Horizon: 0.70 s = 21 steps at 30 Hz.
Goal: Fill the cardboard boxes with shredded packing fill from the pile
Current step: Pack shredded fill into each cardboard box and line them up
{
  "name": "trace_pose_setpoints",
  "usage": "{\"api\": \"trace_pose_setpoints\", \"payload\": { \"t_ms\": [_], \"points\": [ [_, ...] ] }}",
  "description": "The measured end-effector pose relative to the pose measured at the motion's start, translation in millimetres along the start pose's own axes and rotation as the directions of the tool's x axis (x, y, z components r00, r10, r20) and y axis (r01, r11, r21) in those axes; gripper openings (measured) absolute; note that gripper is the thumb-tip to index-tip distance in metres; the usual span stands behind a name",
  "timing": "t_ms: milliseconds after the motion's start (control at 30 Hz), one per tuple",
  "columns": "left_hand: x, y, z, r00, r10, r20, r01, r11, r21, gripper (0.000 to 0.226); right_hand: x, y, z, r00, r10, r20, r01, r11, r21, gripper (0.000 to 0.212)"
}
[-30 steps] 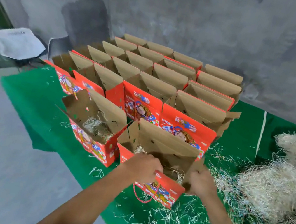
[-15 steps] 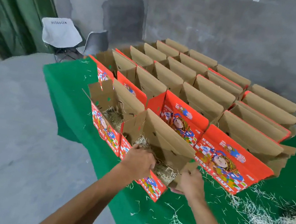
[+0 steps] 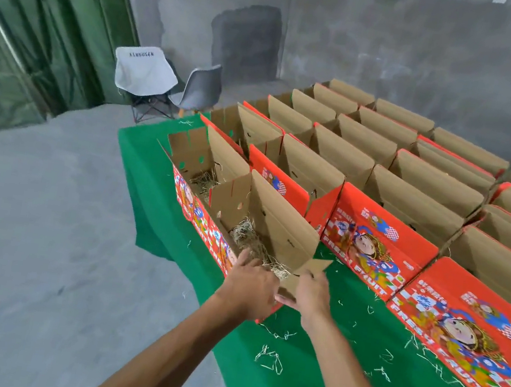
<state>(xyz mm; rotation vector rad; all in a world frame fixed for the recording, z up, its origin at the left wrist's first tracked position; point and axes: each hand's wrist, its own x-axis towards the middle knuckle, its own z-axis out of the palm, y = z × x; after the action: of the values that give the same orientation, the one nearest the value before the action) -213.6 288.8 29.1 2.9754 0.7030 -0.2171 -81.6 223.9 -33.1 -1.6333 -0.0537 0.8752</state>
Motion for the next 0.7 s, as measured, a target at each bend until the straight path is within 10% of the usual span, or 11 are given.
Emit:
{"api": "trace_pose_setpoints", "payload": {
  "t_ms": [200, 700],
  "points": [
    [17.5, -5.2, -2.9, 0.994, -0.075, -0.082, 0.075, 0.997, 0.002, 0.03, 9.2, -18.1, 22.5, 0.957, 0.154, 0.246, -0.2, 0.964, 0.174, 0.027],
    [131.0, 27.0, -48.3, 0.956, -0.066, -0.286, -0.016, 0.961, -0.276, 0.014, 77.7, -102.8, -21.4, 0.966, -0.185, 0.183, 0.189, 0.982, -0.003, 0.012]
  ]
}}
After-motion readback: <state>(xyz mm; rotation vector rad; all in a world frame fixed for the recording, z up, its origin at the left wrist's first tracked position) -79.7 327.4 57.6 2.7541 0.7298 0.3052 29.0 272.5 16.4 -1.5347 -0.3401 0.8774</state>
